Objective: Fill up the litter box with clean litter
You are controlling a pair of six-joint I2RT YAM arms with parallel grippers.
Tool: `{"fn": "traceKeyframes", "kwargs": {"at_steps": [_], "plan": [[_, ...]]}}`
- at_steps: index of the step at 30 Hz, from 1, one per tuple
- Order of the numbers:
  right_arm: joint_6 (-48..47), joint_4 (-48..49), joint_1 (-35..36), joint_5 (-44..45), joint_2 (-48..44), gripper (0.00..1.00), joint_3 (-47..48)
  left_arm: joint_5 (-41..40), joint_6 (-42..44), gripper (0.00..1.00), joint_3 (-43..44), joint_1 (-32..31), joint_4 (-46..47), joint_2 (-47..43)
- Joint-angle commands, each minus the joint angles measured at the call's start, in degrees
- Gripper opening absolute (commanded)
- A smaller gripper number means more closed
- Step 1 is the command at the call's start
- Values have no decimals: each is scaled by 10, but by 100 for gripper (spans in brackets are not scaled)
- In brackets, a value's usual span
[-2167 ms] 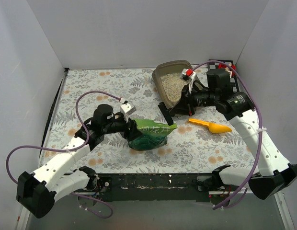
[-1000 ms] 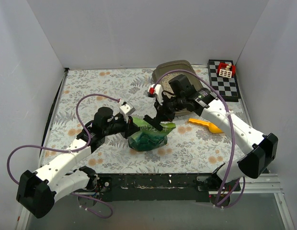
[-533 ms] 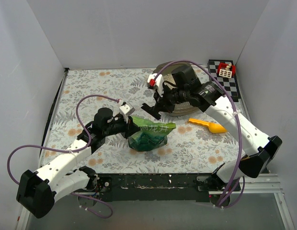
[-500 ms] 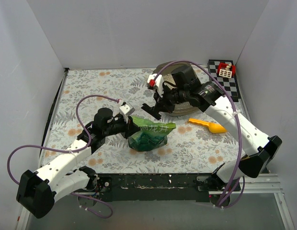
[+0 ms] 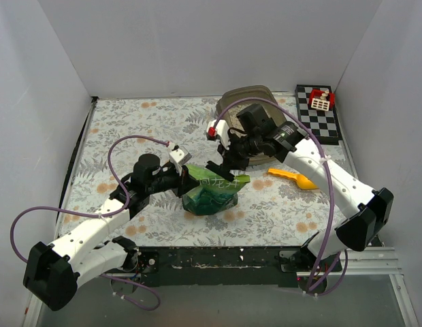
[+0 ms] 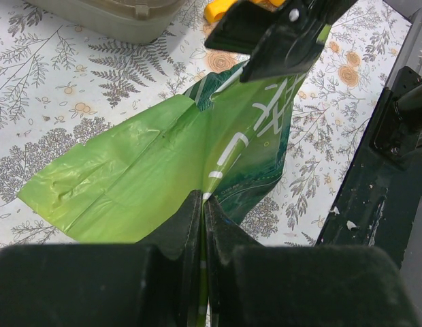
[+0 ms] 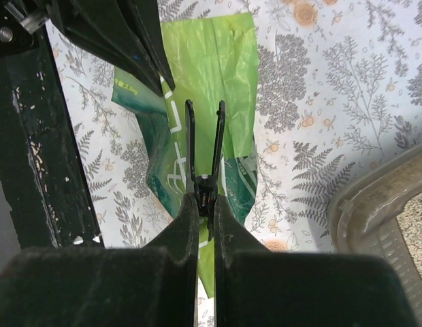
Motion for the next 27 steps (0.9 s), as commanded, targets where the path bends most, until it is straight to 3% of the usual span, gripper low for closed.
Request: {"fn": "traceKeyframes", "kwargs": {"at_steps": [1, 13, 27], "plan": [[-15, 7, 6, -11, 3, 1, -19, -10, 1, 0, -18, -3, -26, 2], [-56, -24, 20, 60, -24, 1, -103, -11, -1, 0, -16, -3, -24, -2], [-87, -67, 48, 132, -24, 1, -134, -12, -1, 0, -16, -3, -24, -9]]}}
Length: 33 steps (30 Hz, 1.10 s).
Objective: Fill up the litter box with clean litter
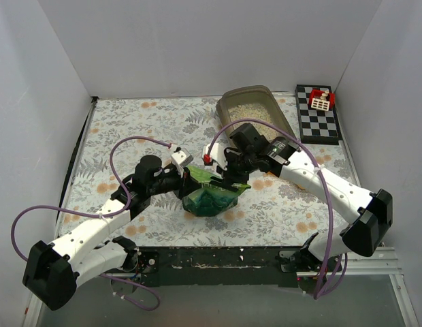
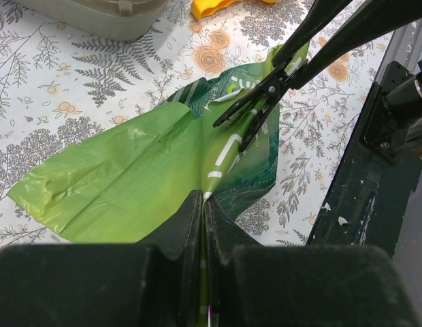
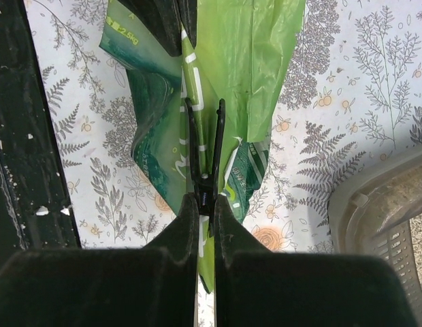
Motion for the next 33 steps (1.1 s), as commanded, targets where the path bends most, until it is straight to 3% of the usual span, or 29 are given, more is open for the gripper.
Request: {"fn": "traceKeyframes", "kwargs": {"at_steps": [1, 15, 29, 33], "plan": [[-14, -92, 2, 71, 0, 1, -25, -12, 2, 0, -11, 4, -27, -10], [-24, -125, 1, 82, -34, 1, -49, -12, 1, 0, -10, 4, -26, -14], [13, -95, 2, 58, 34, 1, -25, -12, 0, 0, -9, 4, -25, -11], [35, -85, 2, 53, 35, 21, -12, -13, -1, 4, -8, 4, -25, -9]]}}
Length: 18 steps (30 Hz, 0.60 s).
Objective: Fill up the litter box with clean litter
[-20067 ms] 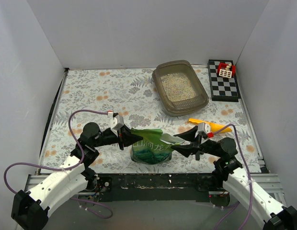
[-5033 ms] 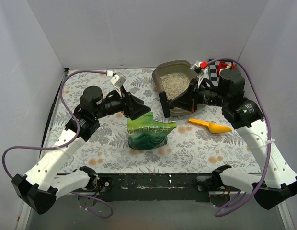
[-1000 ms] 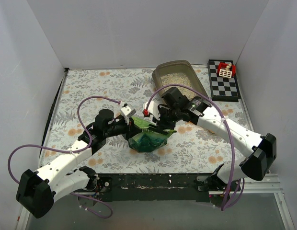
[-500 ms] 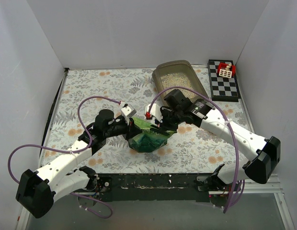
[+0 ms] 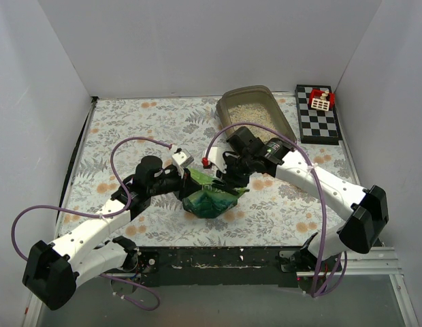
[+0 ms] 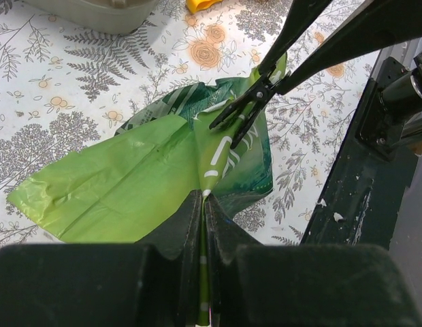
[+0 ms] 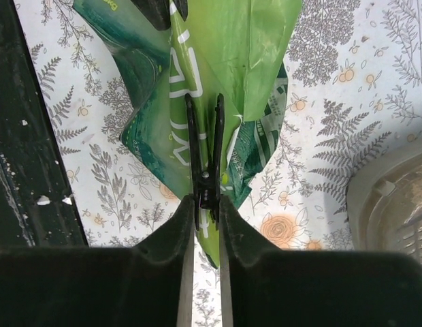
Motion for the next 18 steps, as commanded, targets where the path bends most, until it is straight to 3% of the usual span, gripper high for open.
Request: {"fn": "traceKeyframes", "kwargs": {"at_steps": [1, 5, 9, 11, 16, 18], "plan": [[32, -76, -4, 28, 18, 26, 9, -18, 3, 4, -6, 7, -20, -8], [50, -75, -4, 46, 10, 43, 26, -19, 2, 9, -7, 7, -20, -6], [66, -71, -4, 65, -11, 66, 41, -20, 2, 13, -5, 7, -19, -5], [76, -63, -4, 70, -28, 84, 51, -23, 1, 15, -6, 7, -19, -6], [129, -19, -4, 108, -82, 91, 70, -11, 1, 27, -4, 7, -15, -11], [197, -9, -4, 156, -96, 91, 83, 12, 2, 33, 3, 7, -16, -14]]}}
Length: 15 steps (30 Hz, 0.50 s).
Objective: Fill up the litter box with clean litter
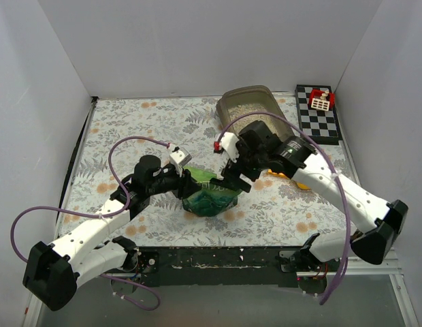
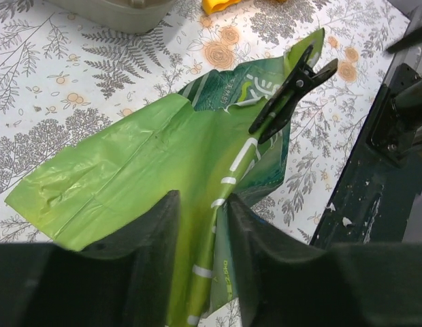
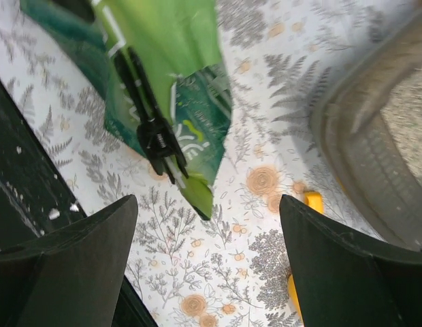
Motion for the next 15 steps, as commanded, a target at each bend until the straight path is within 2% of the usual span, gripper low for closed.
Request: {"fn": "traceKeyframes", "kwargs": {"at_steps": [1, 5, 7, 8, 9, 13, 15], "plan": [[127, 42, 0, 87, -50, 92, 60, 30, 5, 38, 10, 1, -25, -16], [242, 28, 0, 127, -62, 93, 92, 14, 4, 61, 65, 1, -55, -29], [253, 42, 0, 131, -78, 93, 80, 3, 14, 69, 104, 1, -79, -24], [270, 51, 0, 146, -89, 93, 71, -12, 14, 78, 124, 1, -91, -19], [291, 61, 0, 165, -103, 94, 58, -25, 17, 98, 143, 1, -104, -15], [345, 108, 0, 276, -166, 94, -5, -98, -6, 98, 217, 1, -146, 1], [358, 118, 0, 299, -191, 95, -22, -156, -34, 98, 251, 1, -166, 14]]}}
